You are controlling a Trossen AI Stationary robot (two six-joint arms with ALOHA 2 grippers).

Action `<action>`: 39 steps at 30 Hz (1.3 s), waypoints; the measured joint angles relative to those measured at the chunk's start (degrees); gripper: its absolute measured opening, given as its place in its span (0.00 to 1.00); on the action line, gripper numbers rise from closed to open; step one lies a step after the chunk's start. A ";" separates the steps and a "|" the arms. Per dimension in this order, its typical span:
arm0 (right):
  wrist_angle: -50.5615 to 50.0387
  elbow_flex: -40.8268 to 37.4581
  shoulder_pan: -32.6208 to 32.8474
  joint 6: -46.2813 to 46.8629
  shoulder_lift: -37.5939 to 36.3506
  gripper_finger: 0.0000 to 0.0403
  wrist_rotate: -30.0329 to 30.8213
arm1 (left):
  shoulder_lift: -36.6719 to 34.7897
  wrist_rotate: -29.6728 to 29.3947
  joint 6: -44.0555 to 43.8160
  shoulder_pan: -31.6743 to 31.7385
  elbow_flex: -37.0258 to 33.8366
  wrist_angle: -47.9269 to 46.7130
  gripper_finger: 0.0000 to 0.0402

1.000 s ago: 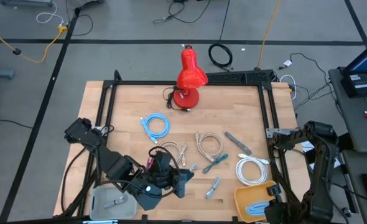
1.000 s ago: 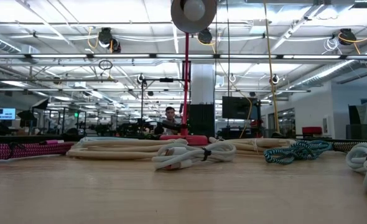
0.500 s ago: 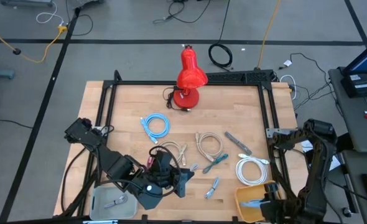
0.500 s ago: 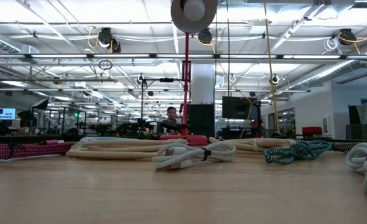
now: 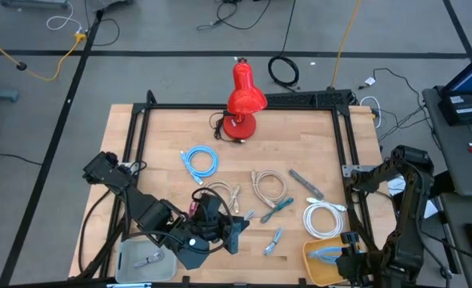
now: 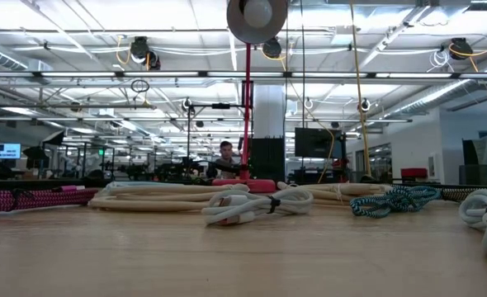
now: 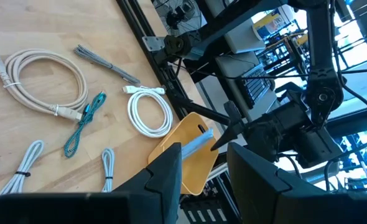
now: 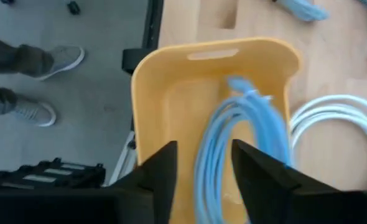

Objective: Pick & Place USB Port
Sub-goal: Put the top blue HDMI cable into the yellow bin

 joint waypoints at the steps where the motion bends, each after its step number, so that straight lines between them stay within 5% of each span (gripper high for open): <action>1: 0.06 0.00 0.00 -0.08 0.15 0.28 -0.56 | 0.00 0.00 0.21 0.00 0.00 0.00 0.33; 7: -0.56 0.00 0.01 0.27 0.37 0.02 -1.22 | 0.00 -0.04 0.60 0.00 0.02 0.02 0.33; 19: -10.48 -1.85 -3.30 3.93 0.38 0.00 1.75 | 0.00 -0.28 1.24 0.13 0.03 0.11 0.33; 33: -6.68 -9.97 -6.40 7.08 0.07 0.00 1.56 | -0.02 -0.46 2.83 0.13 0.04 -0.04 0.33; 39: -7.90 -8.44 -6.58 10.82 -3.92 0.00 8.21 | -0.02 -0.04 2.77 0.13 0.04 -2.28 0.33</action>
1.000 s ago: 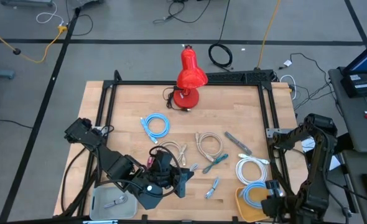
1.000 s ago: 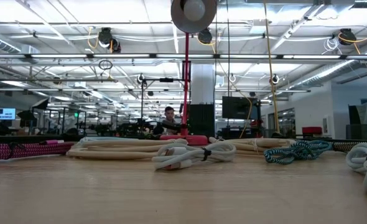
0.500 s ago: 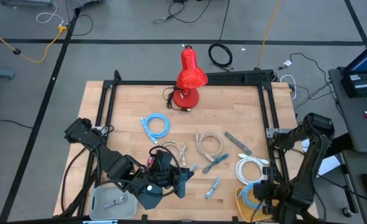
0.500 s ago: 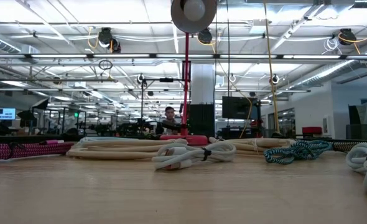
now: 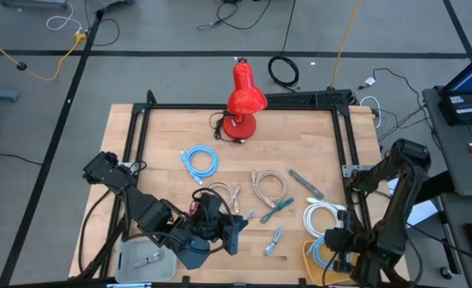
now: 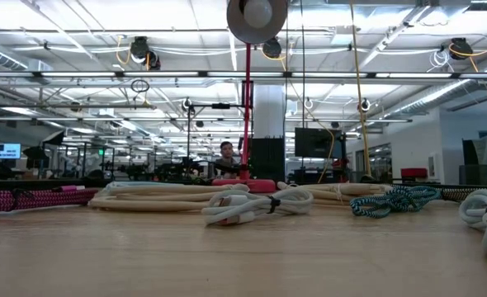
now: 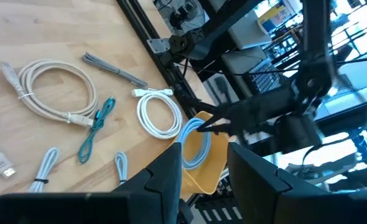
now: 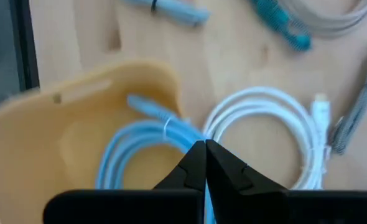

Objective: Pick & Place USB Port
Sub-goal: Put the top blue HDMI cable into the yellow bin

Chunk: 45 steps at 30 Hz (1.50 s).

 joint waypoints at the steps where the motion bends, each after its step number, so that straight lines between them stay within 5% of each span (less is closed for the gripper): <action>1: -0.80 0.01 -0.12 0.74 -0.66 0.00 0.97 | 0.00 0.00 0.00 0.00 0.00 -0.25 0.33; 8: -13.18 0.03 -2.57 5.12 -1.60 0.00 2.14 | 0.00 0.00 0.42 0.19 0.00 -0.91 0.33; 14: -14.21 0.00 -5.99 3.70 -1.59 0.00 0.76 | 0.00 0.05 0.42 0.22 0.00 -1.18 0.33; 27: -1.74 -8.12 -8.44 -0.60 -1.57 0.00 -11.22 | 0.00 0.20 0.40 -0.10 0.00 -1.57 0.33; 37: 10.05 -9.00 -7.12 0.22 -1.59 0.00 -16.02 | 0.00 0.50 0.18 -0.10 0.00 -1.52 0.33; 45: 10.24 -9.01 -4.83 4.44 -1.59 0.00 -16.02 | 0.00 0.27 0.03 -0.42 0.00 -1.52 0.33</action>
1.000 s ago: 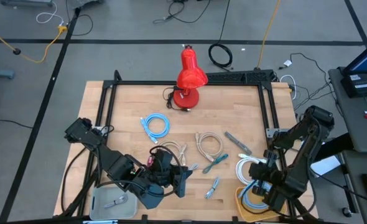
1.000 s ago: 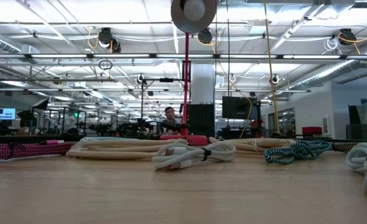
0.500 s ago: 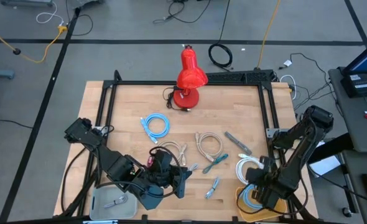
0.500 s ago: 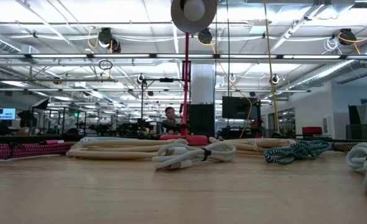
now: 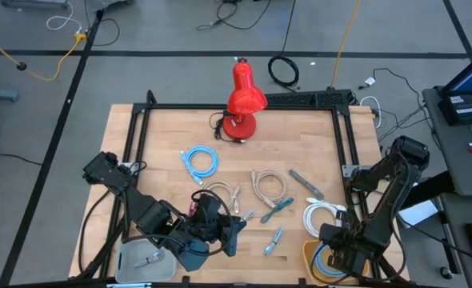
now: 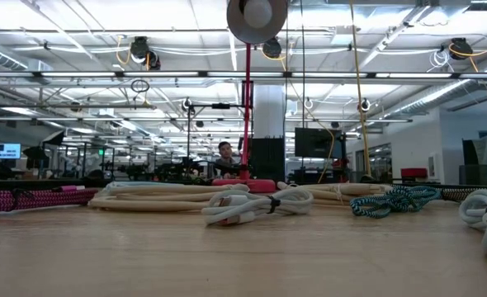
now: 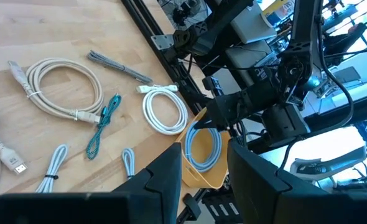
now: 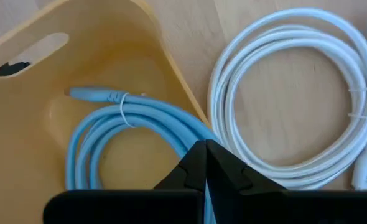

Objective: Pick & Place USB Port
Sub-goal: Put the top blue HDMI cable into the yellow bin, then put the black and white charger cable into the white bin

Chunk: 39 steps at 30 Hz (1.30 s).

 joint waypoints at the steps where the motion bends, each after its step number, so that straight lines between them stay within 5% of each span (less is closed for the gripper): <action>1: 0.17 0.01 -0.01 0.12 0.00 0.00 0.00 | 0.00 -0.16 -0.01 0.00 0.00 0.00 0.33; 11: 2.43 0.74 -0.35 0.25 -0.95 0.00 0.25 | 0.00 -0.98 0.39 0.04 0.00 -0.02 0.33; 18: 1.89 6.66 -4.39 -5.21 -6.04 0.00 10.55 | 0.00 -3.23 4.13 0.76 0.00 0.04 0.33; 25: 3.95 10.24 -11.18 -12.81 -12.21 0.00 19.62 | -0.03 0.33 10.32 2.81 0.00 0.01 0.33; 35: 2.82 8.87 -22.81 -33.28 -14.56 0.00 19.80 | -5.30 5.75 28.35 4.42 0.02 -2.90 0.33; 39: -5.82 4.97 -30.47 -29.04 -14.53 0.01 17.58 | -8.00 5.48 29.37 4.46 0.04 -6.25 0.33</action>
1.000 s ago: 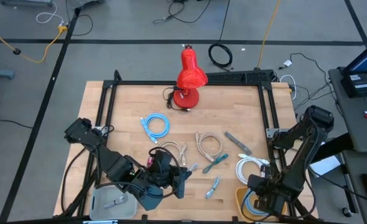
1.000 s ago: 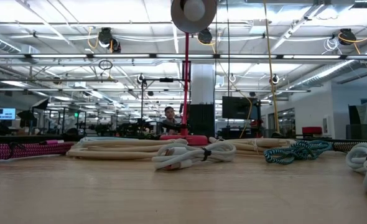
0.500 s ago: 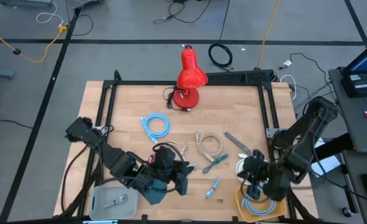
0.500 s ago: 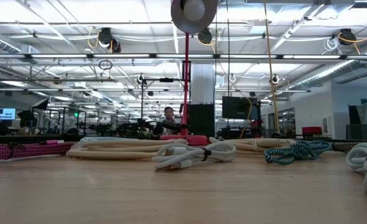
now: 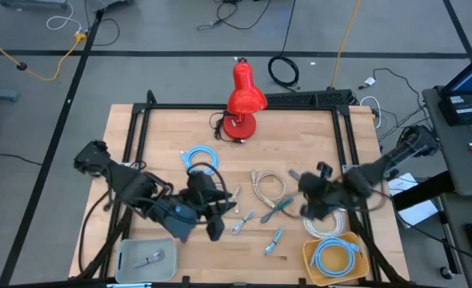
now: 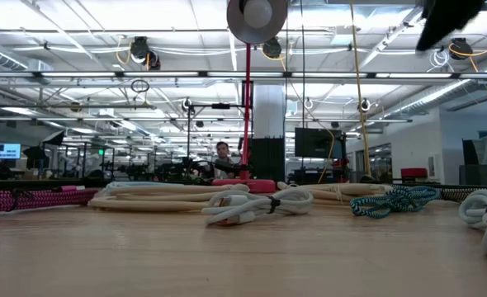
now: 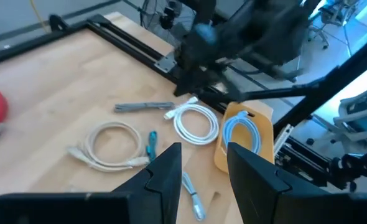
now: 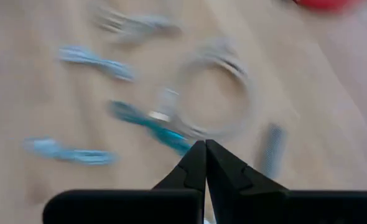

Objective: Pick & Place USB Port
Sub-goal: Put the black and white charger cable into the white bin

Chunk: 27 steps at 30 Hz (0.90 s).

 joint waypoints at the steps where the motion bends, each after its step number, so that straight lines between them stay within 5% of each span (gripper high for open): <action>1: -1.48 -1.45 -2.35 0.62 0.00 0.02 -1.75 | -0.41 -0.19 0.03 0.00 0.00 -0.42 0.33; 12: 11.79 -20.64 -22.49 -9.53 -0.02 0.42 -18.28 | -1.37 -2.55 -2.86 -2.06 0.00 -5.02 0.33; 18: 14.48 -28.07 -27.10 -10.56 -0.03 0.57 -20.36 | -1.37 -3.97 -5.59 -3.92 0.00 -6.46 0.33; 23: 17.73 -32.64 -28.26 -8.58 -0.03 0.52 -22.40 | -1.37 -5.86 -7.08 -5.35 0.00 -7.14 0.33; 27: 22.39 -35.25 -28.26 -6.86 -0.20 0.32 -24.82 | -1.37 -7.30 -9.05 -6.23 0.00 -8.35 0.33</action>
